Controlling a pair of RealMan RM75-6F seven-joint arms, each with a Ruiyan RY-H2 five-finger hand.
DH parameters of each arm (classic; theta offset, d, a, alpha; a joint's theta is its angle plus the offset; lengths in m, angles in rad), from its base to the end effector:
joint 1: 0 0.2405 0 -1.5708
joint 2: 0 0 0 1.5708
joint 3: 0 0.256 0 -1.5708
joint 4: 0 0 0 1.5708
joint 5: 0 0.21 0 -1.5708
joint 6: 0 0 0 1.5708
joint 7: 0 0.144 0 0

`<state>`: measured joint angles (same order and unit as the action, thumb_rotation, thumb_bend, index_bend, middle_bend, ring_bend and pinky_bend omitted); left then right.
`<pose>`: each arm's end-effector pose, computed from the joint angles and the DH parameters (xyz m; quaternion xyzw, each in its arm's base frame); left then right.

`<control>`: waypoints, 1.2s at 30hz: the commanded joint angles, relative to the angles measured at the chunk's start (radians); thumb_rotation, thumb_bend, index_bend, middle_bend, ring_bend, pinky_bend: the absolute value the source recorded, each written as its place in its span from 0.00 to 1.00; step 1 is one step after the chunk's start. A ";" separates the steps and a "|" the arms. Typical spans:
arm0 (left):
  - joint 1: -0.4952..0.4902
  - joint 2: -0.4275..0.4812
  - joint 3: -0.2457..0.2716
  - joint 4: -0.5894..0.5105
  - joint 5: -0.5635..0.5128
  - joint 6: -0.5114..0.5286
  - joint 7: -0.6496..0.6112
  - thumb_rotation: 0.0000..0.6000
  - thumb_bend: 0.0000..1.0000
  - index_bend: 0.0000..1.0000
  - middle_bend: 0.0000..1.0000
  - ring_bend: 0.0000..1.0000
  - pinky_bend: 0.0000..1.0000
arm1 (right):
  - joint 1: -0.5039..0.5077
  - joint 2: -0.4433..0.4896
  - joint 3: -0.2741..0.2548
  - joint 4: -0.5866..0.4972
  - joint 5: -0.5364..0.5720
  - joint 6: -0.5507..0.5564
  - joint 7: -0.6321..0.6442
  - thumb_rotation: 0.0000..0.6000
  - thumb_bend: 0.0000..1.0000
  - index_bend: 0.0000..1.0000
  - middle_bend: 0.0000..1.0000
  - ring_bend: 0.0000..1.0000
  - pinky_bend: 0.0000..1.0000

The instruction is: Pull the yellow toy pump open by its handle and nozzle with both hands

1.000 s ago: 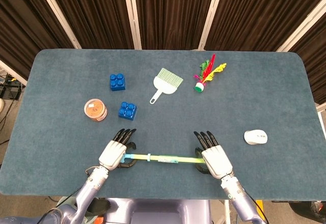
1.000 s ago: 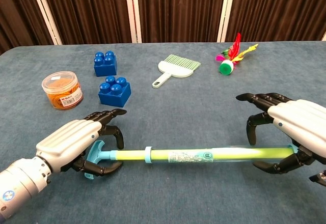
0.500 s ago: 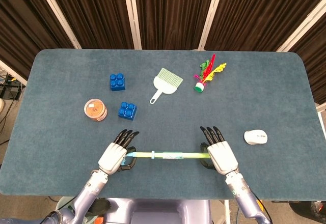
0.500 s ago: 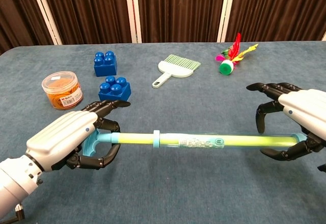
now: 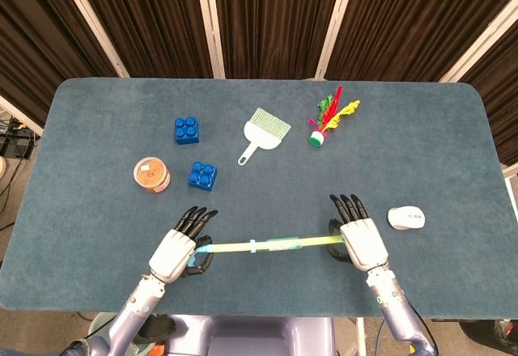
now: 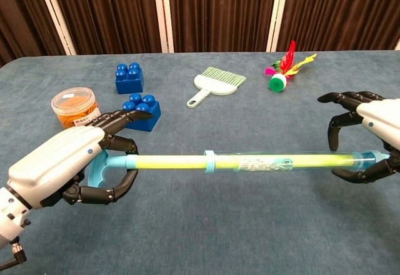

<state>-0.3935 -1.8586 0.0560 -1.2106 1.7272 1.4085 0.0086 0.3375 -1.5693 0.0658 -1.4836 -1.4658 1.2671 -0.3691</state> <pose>-0.1711 0.2091 -0.0736 -0.6971 -0.3553 -0.5328 0.3224 -0.2256 -0.2412 -0.0004 0.7032 -0.3443 0.3829 0.4903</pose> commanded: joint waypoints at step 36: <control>0.061 0.150 0.069 -0.199 0.124 0.133 0.005 1.00 0.76 0.68 0.07 0.00 0.00 | 0.021 0.028 0.078 0.114 0.108 -0.006 0.008 1.00 0.42 0.74 0.11 0.00 0.00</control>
<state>-0.3338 -1.7097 0.1238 -1.4073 1.8491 1.5394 0.0124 0.3583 -1.5418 0.1433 -1.3702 -1.3582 1.2619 -0.3614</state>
